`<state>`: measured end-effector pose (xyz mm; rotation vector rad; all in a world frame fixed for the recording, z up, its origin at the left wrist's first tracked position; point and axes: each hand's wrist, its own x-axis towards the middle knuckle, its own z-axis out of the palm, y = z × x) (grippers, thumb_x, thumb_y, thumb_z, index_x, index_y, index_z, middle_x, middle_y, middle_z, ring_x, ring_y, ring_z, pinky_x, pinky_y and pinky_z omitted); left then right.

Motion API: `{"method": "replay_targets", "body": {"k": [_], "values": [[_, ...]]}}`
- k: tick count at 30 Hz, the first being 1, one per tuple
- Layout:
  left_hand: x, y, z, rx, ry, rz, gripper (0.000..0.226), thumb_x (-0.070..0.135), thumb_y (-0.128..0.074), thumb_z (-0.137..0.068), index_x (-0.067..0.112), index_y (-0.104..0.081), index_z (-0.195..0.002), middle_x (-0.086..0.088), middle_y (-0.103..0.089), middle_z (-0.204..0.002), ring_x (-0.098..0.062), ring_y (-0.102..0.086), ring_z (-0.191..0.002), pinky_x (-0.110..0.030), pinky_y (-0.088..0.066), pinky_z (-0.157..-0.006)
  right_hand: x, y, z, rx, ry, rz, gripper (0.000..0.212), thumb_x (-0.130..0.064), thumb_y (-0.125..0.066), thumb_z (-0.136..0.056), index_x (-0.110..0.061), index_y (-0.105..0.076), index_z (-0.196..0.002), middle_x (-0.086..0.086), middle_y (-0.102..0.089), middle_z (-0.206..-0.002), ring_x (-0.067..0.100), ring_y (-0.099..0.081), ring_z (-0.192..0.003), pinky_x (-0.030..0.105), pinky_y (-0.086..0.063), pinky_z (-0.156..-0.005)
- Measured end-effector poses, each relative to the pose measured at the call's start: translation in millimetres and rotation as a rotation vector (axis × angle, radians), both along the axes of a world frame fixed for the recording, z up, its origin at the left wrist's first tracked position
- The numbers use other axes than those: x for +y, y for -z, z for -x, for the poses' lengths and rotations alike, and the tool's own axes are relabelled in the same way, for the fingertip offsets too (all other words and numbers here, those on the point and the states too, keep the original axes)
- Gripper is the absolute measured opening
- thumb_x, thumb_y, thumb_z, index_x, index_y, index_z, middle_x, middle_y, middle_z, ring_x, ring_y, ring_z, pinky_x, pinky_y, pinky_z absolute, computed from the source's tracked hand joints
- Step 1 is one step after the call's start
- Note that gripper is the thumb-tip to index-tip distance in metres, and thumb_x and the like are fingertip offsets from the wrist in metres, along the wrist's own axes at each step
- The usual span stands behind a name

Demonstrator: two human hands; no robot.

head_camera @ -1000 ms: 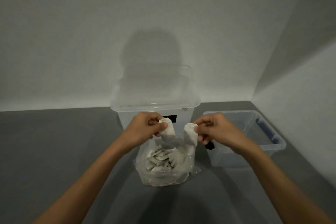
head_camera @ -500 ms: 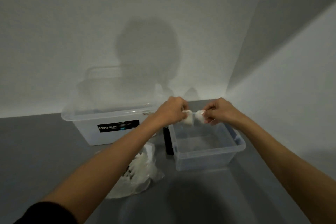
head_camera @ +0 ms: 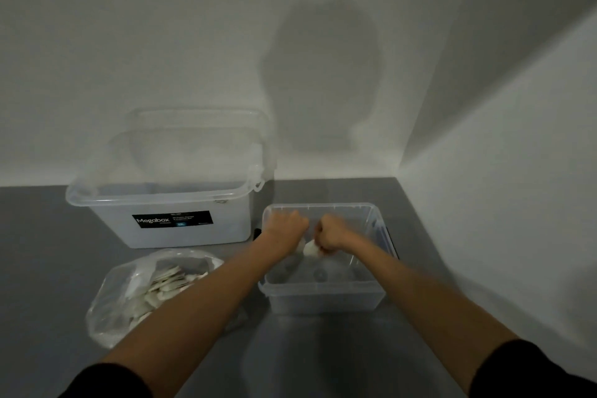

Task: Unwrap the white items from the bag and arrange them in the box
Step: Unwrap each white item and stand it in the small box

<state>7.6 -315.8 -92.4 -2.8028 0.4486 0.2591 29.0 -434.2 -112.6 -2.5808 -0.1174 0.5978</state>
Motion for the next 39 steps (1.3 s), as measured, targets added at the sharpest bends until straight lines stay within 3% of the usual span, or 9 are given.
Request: {"method": "replay_targets", "body": {"k": [3, 6, 9, 12, 16, 23, 27, 32, 39], "values": [[-4, 5, -4, 0.116, -0.041, 0.042, 0.029, 0.006, -0.051, -0.094, 0.003, -0.055, -0.122, -0.016, -0.054, -0.129, -0.031, -0.055, -0.119, -0.04, -0.042, -0.101, 2, 8, -6, 0.038, 0.001, -0.027, 0.015, 0.001, -0.061, -0.084, 0.008, -0.068, -0.096, 0.022, -0.07, -0.094, 0.03, -0.069, -0.084, 0.039, -0.057, -0.077], [-6, 5, -8, 0.148, -0.054, 0.065, 0.033, 0.002, -0.047, -0.096, 0.0, -0.05, -0.128, -0.019, -0.048, -0.135, -0.033, -0.051, -0.123, -0.037, -0.04, -0.102, 1, 11, -10, 0.091, 0.057, -0.123, 0.016, 0.004, -0.054, -0.088, 0.002, -0.06, -0.073, 0.016, -0.065, -0.06, 0.02, -0.064, -0.048, 0.036, -0.058, -0.062], [-8, 6, -9, 0.123, -0.073, 0.069, 0.035, 0.0, -0.045, -0.096, 0.001, -0.048, -0.13, -0.018, -0.047, -0.136, -0.032, -0.05, -0.125, -0.036, -0.04, -0.102, 2, 20, -13, 0.068, 0.068, -0.149, 0.023, 0.005, -0.052, -0.089, -0.001, -0.056, -0.068, 0.019, -0.066, -0.06, 0.014, -0.058, -0.036, 0.03, -0.056, -0.052], [-10, 9, -7, 0.102, -0.105, 0.067, 0.036, -0.003, -0.047, -0.093, 0.001, -0.049, -0.129, -0.017, -0.049, -0.135, -0.031, -0.051, -0.124, -0.036, -0.041, -0.1, 2, 24, -11, -0.018, 0.03, -0.039, 0.015, 0.004, -0.057, -0.086, 0.0, -0.06, -0.072, 0.011, -0.068, -0.062, 0.023, -0.066, -0.058, 0.025, -0.054, -0.053], [-9, 11, -6, 0.076, -0.101, 0.036, 0.036, -0.002, -0.049, -0.093, 0.002, -0.049, -0.129, -0.016, -0.05, -0.133, -0.031, -0.053, -0.122, -0.037, -0.043, -0.099, -4, 21, -8, -0.127, -0.061, 0.069, 0.019, -0.001, -0.055, -0.088, 0.004, -0.063, -0.104, 0.021, -0.064, -0.108, 0.035, -0.063, -0.101, 0.034, -0.049, -0.078], [-8, 5, -11, 0.122, -0.048, -0.038, 0.028, 0.001, -0.05, -0.093, 0.002, -0.056, -0.121, -0.015, -0.056, -0.126, -0.029, -0.058, -0.114, -0.036, -0.047, -0.094, -7, 13, -14, 0.005, -0.102, 0.002, 0.012, 0.003, -0.056, -0.088, 0.006, -0.067, -0.09, 0.024, -0.071, -0.087, 0.022, -0.062, -0.055, 0.031, -0.057, -0.061], [-10, 10, -9, 0.071, 0.004, -0.103, 0.023, 0.001, -0.049, -0.094, 0.002, -0.059, -0.115, -0.01, -0.061, -0.119, -0.027, -0.062, -0.109, -0.035, -0.049, -0.089, -5, 9, -13, 0.046, -0.116, 0.02, 0.014, 0.006, -0.055, -0.088, 0.0, -0.064, -0.078, 0.017, -0.068, -0.068, 0.015, -0.059, -0.046, 0.021, -0.052, -0.047], [-11, 13, -8, -0.021, 0.013, -0.152, 0.021, 0.002, -0.056, -0.09, 0.007, -0.062, -0.11, -0.005, -0.065, -0.111, -0.023, -0.064, -0.103, -0.03, -0.047, -0.075, -2, 14, -4, -0.174, -0.107, 0.088, 0.019, 0.002, -0.051, -0.089, 0.003, -0.064, -0.103, 0.022, -0.064, -0.106, 0.034, -0.063, -0.097, 0.034, -0.049, -0.076], [-9, 15, -8, -0.071, 0.02, -0.159, 0.025, 0.002, -0.057, -0.09, 0.01, -0.059, -0.113, -0.004, -0.063, -0.113, -0.021, -0.063, -0.106, -0.03, -0.047, -0.081, 0, 15, -1, -0.245, -0.093, 0.122, 0.02, 0.003, -0.05, -0.09, 0.003, -0.059, -0.107, 0.022, -0.059, -0.114, 0.036, -0.061, -0.1, 0.034, -0.047, -0.074]]}}
